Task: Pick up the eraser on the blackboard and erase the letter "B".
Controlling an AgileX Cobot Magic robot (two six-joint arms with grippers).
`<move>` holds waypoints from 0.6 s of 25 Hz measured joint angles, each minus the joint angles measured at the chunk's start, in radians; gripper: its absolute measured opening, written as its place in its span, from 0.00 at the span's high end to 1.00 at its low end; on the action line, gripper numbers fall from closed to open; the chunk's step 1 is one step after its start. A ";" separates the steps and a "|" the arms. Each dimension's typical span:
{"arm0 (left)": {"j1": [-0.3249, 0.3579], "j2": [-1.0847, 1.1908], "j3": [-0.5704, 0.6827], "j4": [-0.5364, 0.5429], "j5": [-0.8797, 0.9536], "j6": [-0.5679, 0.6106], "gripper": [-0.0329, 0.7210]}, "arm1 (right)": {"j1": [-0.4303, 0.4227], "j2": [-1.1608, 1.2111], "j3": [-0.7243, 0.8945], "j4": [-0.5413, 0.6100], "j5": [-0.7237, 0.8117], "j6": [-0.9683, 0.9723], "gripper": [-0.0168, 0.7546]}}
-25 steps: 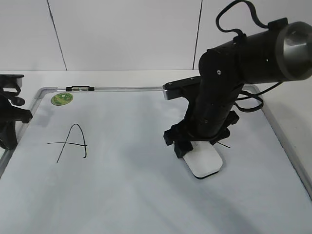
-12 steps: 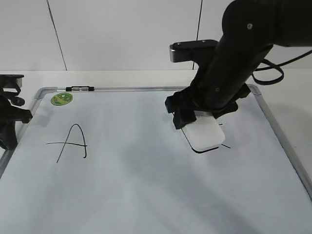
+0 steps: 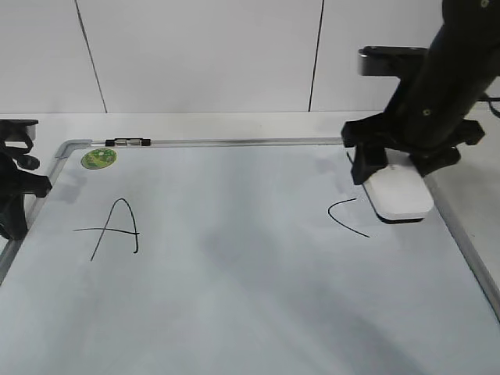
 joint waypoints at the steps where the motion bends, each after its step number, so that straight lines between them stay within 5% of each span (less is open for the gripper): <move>1: 0.000 0.000 0.000 0.000 0.000 0.000 0.93 | -0.025 0.000 0.000 -0.002 0.018 0.000 0.30; 15: 0.000 0.000 0.000 0.000 0.000 0.000 0.93 | -0.132 0.072 -0.001 -0.083 0.040 -0.013 0.30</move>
